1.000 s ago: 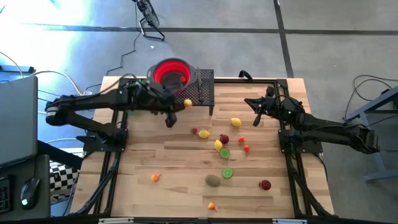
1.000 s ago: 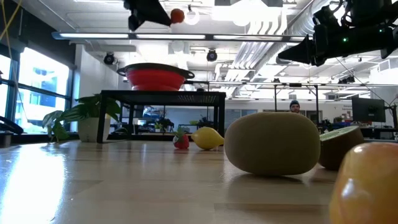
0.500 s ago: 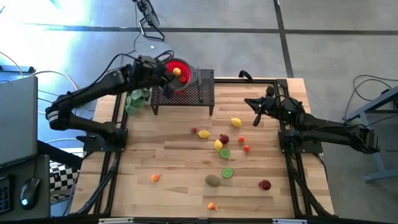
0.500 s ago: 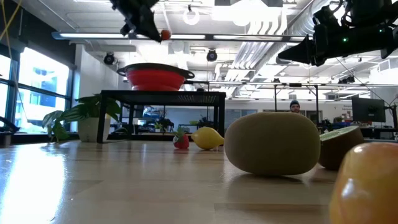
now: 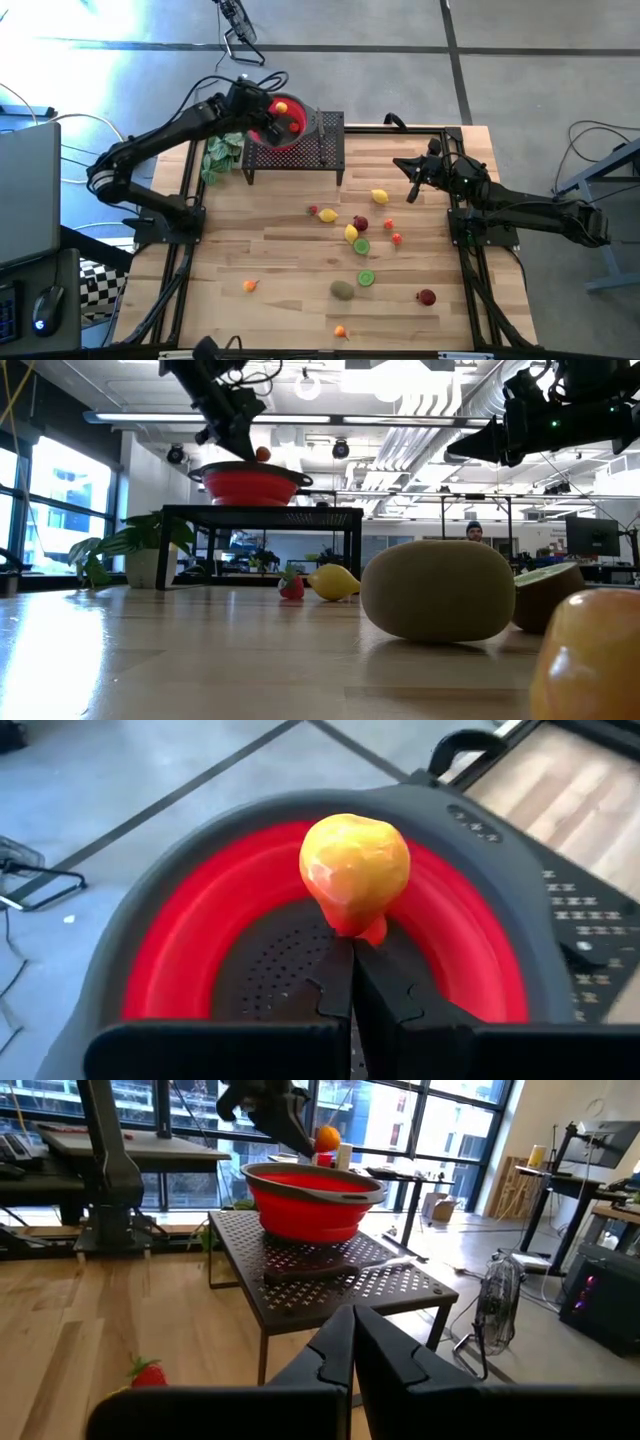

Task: Pick & Place Fruit
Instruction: Put the orange pear into the red strainer bowl on the shelf

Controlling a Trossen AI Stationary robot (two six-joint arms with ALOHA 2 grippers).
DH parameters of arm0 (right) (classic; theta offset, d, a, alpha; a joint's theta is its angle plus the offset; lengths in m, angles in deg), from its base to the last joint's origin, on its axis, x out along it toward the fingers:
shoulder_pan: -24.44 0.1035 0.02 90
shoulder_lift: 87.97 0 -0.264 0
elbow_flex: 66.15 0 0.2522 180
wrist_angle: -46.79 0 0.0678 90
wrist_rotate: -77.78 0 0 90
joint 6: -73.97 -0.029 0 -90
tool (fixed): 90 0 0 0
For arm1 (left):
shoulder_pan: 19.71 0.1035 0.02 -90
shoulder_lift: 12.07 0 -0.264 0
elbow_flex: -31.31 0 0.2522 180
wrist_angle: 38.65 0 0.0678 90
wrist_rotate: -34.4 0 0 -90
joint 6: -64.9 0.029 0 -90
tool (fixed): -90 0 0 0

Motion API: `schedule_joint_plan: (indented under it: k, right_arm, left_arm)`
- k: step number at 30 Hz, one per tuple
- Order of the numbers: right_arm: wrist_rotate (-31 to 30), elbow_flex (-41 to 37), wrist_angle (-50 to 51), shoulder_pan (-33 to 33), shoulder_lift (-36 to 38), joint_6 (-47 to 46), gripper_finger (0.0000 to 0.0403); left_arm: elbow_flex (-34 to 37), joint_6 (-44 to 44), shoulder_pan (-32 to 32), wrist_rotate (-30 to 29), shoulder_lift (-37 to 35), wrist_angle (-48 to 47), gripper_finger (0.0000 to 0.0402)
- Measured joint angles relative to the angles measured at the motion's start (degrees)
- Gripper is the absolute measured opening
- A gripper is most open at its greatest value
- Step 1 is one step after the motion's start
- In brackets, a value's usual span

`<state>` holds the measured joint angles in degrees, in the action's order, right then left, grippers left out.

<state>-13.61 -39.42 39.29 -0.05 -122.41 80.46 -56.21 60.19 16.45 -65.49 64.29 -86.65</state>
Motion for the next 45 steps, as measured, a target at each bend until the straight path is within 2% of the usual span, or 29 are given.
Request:
schedule_joint_plan:
  k: [21, 37, 41, 45]
  right_arm:
    - [0.0, 0.0, 0.1, 0.0, 0.0, -0.2, 0.0003]
    - [0.0, 0.0, 0.1, 0.0, 0.0, -0.2, 0.0003]
    - [0.0, 0.0, 0.1, 0.0, 0.0, 0.4, 0.0003]
    - [0.0, 0.0, 0.1, 0.0, 0.0, 0.4, 0.0003]
  left_arm:
    - [0.0, -0.1, -0.2, 4.9, 2.3, -0.7, 0.0000]
    - [0.0, 0.0, -0.2, 4.9, 2.3, -0.4, 0.0001]
    - [0.0, 0.3, -0.2, 4.9, 2.3, 0.1, 0.0019]
    - [0.0, 0.3, -0.2, 4.8, 2.3, -0.2, 0.0061]
